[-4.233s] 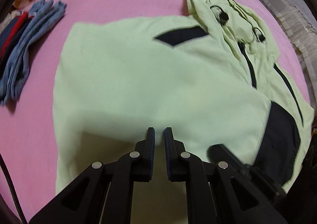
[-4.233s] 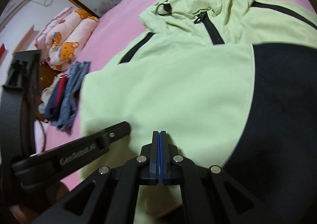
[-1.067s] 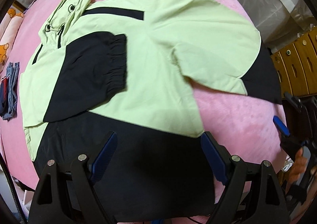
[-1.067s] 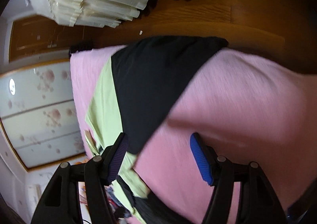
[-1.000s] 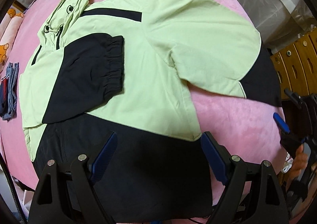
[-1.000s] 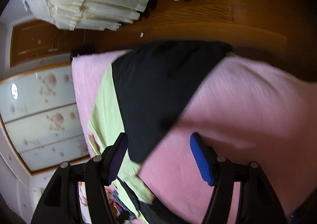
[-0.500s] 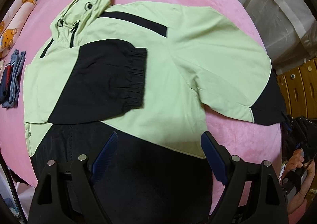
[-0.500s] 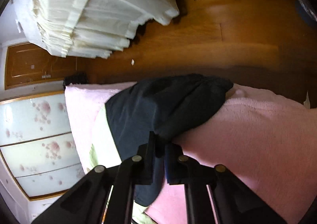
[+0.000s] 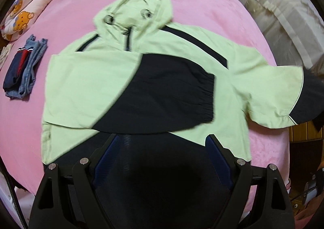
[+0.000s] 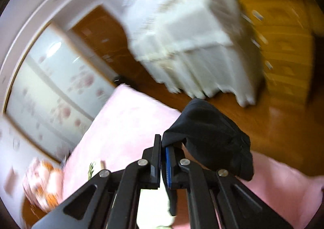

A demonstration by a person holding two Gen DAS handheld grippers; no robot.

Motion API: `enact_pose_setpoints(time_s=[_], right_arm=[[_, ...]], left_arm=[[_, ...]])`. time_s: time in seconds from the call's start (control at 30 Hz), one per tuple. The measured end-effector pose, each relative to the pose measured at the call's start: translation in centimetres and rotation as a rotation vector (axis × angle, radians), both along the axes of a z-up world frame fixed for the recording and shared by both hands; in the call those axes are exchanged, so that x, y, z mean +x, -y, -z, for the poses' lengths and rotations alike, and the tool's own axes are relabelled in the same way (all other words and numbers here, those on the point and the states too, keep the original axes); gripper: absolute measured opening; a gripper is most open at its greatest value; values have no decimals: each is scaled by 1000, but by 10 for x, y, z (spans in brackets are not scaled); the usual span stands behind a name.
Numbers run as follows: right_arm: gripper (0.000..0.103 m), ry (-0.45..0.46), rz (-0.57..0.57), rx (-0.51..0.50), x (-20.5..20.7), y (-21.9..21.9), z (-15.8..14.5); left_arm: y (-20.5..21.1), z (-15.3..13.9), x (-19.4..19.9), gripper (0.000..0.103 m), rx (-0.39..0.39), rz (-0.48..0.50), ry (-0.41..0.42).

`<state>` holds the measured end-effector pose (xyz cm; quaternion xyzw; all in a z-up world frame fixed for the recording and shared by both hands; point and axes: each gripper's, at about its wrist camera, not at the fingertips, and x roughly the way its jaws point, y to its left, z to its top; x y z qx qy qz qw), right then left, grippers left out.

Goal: Fold large clothes
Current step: 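Carry the sleeve across the jacket body with the right gripper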

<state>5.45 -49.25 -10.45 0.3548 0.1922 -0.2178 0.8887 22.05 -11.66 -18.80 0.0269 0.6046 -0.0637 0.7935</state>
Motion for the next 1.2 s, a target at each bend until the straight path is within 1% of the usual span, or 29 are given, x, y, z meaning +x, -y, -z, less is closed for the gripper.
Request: enact_pose_setpoints(time_s=[0.03, 0.1, 0.13, 0.2, 0.27, 0.37, 0.4, 0.43, 0.5, 0.53, 0.57, 0.6, 0.67, 0.7, 0.73, 0.77, 0.8, 0.83, 0.9, 0.97, 1.07, 1.13, 1.2], right_arm=[[3, 7, -54, -55, 12, -21, -13], [3, 0, -121, -120, 29, -50, -23], [3, -8, -177, -172, 42, -75, -27], [3, -30, -242, -239, 59, -107, -27], [3, -66, -322, -297, 75, -148, -19], [3, -137, -424, -335, 97, -205, 8], [3, -165, -451, -351, 101, -223, 21], [3, -213, -489, -381, 108, -246, 41], [3, -277, -543, -385, 112, -277, 66], [3, -332, -579, -372, 116, -293, 87], [3, -357, -595, -362, 116, -300, 98], [6, -393, -610, -350, 118, -307, 112], [8, -487, -638, -336, 115, -323, 139], [9, -522, -649, -331, 115, -325, 146], [13, -585, -674, -323, 116, -328, 160], [23, -625, -702, -309, 116, -332, 168], [30, -639, -732, -287, 111, -335, 172], [33, -631, -747, -277, 107, -333, 173], [46, -608, -766, -264, 98, -329, 167], [47, -605, -786, -244, 93, -326, 159], [47, -590, -794, -227, 81, -317, 145], [48, -584, -782, -211, 75, -308, 139], [48, -581, -758, -189, 71, -294, 135]], left_arm=[[-14, -4, 3, 85, -5, -3, 11], [-37, -10, 9, 85, -18, -6, 33], [-52, -14, 14, 85, -25, -9, 48], [-74, -19, 20, 85, -37, -15, 68], [-91, -21, 26, 85, -50, -21, 76], [-118, -21, 37, 85, -76, -20, 72], [-127, -20, 41, 85, -79, -20, 71], [-133, -19, 44, 85, -80, -21, 69], [-146, -15, 50, 85, -84, -17, 66], [-150, -13, 52, 85, -84, -16, 64], [-154, -10, 53, 85, -84, -14, 61], [-158, -6, 55, 85, -84, -10, 54], [-162, 1, 57, 85, -80, -2, 38], [-164, 7, 58, 85, -75, 1, 25], [-165, 12, 59, 85, -70, 2, 10], [-164, 14, 59, 85, -68, 2, 2], [-163, 18, 59, 85, -66, 7, -9], [-162, 20, 58, 85, -64, 8, -12], [-158, 23, 57, 85, -63, 16, -10], [-150, 24, 56, 85, -76, 27, -15], [-132, 22, 56, 85, -126, 60, -22], [-116, 18, 54, 85, -161, 103, 1], [-92, 14, 51, 85, -169, 176, 48]])
